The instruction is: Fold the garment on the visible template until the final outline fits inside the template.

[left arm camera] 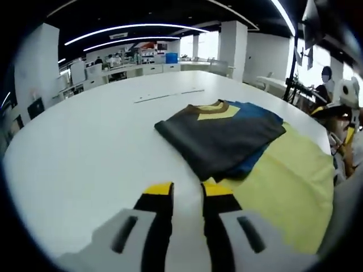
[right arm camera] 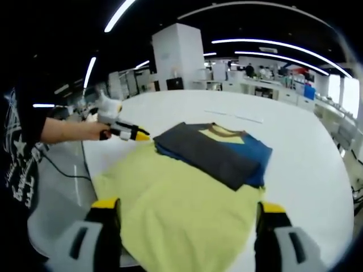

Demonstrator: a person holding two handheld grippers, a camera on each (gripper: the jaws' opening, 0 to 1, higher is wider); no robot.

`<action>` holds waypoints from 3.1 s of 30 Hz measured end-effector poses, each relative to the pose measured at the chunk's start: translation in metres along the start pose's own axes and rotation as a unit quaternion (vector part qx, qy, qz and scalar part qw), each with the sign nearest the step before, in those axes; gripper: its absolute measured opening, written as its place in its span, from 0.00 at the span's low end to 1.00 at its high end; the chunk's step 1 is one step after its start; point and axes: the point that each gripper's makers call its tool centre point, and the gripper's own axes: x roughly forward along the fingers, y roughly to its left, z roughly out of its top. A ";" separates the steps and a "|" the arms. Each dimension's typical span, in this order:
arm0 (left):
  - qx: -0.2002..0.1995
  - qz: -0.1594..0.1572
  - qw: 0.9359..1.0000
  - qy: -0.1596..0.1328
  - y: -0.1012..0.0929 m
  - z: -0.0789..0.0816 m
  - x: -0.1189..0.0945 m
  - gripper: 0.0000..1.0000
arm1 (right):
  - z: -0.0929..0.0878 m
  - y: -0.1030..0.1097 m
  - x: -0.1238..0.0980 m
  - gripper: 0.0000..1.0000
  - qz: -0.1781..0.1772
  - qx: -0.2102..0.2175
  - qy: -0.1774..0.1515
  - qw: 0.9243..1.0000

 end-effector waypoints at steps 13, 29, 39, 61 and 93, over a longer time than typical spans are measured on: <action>-0.009 -0.018 1.000 0.004 -0.010 -0.002 0.013 0.15 | -0.003 -0.004 0.000 1.00 -0.006 0.007 0.000 1.000; -0.053 -0.034 0.998 0.011 -0.026 -0.001 0.018 0.01 | -0.005 -0.007 0.002 1.00 -0.008 0.008 0.001 1.000; -0.013 -0.007 0.999 0.031 -0.009 -0.004 0.013 0.00 | -0.008 -0.010 0.000 1.00 -0.011 0.011 0.003 1.000; 0.055 0.042 0.996 0.057 0.029 -0.005 0.013 0.00 | -0.008 -0.003 0.003 1.00 -0.001 0.010 0.002 1.000; 0.008 -0.077 0.997 -0.005 -0.015 0.004 -0.038 0.45 | -0.024 0.018 0.007 1.00 0.079 -0.021 0.031 0.996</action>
